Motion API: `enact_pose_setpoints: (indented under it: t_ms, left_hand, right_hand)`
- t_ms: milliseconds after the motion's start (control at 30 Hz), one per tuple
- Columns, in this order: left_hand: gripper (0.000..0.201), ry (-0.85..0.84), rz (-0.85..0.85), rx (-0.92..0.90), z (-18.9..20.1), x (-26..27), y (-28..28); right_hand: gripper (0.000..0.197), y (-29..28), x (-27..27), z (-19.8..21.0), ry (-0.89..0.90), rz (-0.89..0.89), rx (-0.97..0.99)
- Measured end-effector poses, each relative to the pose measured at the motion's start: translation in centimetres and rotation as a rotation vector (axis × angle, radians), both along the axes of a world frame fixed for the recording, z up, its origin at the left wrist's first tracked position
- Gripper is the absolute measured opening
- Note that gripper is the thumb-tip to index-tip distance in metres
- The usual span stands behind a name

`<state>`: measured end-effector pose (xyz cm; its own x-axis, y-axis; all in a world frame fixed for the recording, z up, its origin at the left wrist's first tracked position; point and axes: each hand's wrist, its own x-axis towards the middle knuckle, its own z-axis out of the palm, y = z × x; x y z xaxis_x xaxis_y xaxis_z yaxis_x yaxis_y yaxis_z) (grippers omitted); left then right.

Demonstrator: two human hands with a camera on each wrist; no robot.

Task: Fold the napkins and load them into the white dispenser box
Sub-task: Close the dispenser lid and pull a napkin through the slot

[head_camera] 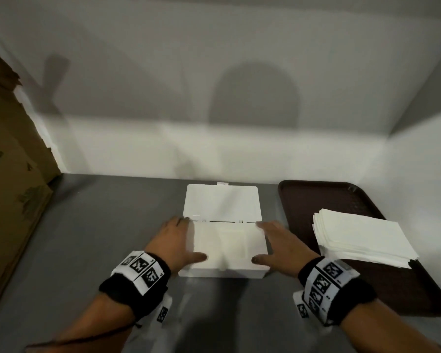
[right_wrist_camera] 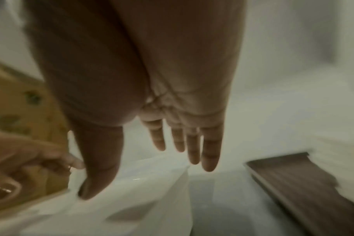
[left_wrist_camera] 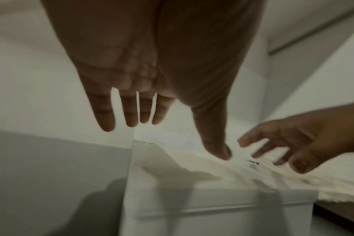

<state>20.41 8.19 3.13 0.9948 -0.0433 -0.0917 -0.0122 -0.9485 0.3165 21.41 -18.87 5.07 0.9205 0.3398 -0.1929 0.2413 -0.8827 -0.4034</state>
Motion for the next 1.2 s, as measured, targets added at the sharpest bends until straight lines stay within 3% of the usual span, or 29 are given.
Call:
enact_pose_setpoints:
  t_ms: [100, 200, 500, 667, 833, 1033, 1100, 1200]
  left_hand:
    - [0.106, 0.094, -0.201, 0.099, 0.8, 0.8, -0.8]
    - [0.100, 0.152, -0.260, 0.199, 1.3, 1.3, -1.4]
    - [0.092, 0.210, -0.289, 0.258, 1.6, 2.2, -1.9]
    - [0.094, 0.252, -0.291, 0.322, 2.2, 2.7, -2.7]
    - [0.104, 0.290, -0.315, 0.367, 2.4, 3.0, -3.0]
    - [0.104, 0.311, -0.320, 0.405, 2.5, 3.0, -3.1]
    - [0.105, 0.302, -0.321, 0.407, 2.5, 2.8, -3.0]
    - [0.104, 0.284, -0.325, 0.412, 2.4, 2.7, -2.9]
  right_hand:
    - [0.099, 0.9, 1.5, 1.1, 0.055, 0.182, -0.244]
    - [0.096, 1.4, 2.5, 1.5, 0.080, 0.229, -0.354]
    - [0.099, 0.9, 3.0, 0.2, 0.100, 0.252, -0.322]
    - [0.082, 2.1, 3.4, 0.6, 0.051, 0.286, -0.411]
    - [0.098, 2.5, 3.9, 0.8, 0.114, 0.323, -0.404]
    - [0.076, 4.1, 4.4, 1.5, 0.080, 0.361, -0.556]
    - [0.080, 3.6, 4.4, 1.4, 0.073, 0.360, -0.518]
    - [0.100, 1.8, 4.1, 0.9, 0.116, 0.338, -0.385]
